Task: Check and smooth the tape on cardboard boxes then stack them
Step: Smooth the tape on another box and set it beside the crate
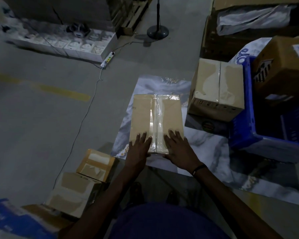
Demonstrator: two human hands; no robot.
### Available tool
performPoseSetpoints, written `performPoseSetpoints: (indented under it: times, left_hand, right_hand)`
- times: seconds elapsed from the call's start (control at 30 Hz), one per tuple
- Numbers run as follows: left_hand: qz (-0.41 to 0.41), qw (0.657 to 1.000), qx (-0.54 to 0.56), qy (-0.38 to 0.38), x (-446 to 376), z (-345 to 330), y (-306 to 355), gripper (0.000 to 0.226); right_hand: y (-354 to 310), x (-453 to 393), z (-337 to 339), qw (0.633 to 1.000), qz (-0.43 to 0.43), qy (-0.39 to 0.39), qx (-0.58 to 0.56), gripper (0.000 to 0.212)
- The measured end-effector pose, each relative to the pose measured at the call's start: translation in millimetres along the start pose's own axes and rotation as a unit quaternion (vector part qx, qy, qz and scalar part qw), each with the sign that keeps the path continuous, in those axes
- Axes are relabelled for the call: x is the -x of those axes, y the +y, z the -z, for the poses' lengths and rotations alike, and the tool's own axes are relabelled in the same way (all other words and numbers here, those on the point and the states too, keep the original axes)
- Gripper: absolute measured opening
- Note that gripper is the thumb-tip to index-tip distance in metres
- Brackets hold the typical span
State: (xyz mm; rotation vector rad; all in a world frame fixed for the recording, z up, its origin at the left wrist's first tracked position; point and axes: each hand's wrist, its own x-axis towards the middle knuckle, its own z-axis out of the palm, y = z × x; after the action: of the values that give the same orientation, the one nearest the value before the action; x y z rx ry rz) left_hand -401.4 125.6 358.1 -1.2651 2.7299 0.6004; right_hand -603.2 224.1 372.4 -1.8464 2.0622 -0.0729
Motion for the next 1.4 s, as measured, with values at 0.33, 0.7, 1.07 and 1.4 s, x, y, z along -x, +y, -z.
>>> performPoseSetpoints:
  times: [0.33, 0.7, 1.07, 1.4]
  left_hand:
    - [-0.021, 0.999, 0.014, 0.032, -67, 15, -21, 0.072]
    - [-0.1, 0.995, 0.026, 0.007, -186, 51, -33, 0.073]
    - [-0.148, 0.988, -0.013, 0.029, -262, 65, -13, 0.065]
    - [-0.144, 0.989, 0.004, 0.028, -286, 71, -3, 0.063]
  right_hand:
    - [18, -68, 17, 0.999, 0.002, -0.011, 0.035, 0.087]
    - [40, -145, 42, 0.995, -0.1, 0.018, -0.015, 0.077]
    - [73, -186, 47, 0.979, -0.186, 0.086, -0.017, 0.078]
    - [88, -207, 48, 0.973, -0.201, 0.111, -0.003, 0.081]
